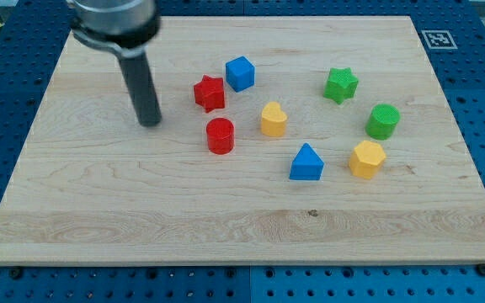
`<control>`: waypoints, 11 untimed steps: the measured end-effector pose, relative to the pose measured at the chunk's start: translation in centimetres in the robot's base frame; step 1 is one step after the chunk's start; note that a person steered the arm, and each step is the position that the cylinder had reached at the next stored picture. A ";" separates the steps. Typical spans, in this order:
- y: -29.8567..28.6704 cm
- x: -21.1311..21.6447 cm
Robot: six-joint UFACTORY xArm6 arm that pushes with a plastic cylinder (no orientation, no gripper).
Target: Slide the blue cube closer to the green star
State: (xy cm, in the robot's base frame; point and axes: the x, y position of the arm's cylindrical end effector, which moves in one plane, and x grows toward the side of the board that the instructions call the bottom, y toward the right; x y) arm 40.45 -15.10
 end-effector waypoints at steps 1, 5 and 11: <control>-1.0 -5.4; -0.9 -8.7; 11.8 -5.4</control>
State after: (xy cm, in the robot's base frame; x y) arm 35.10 -3.30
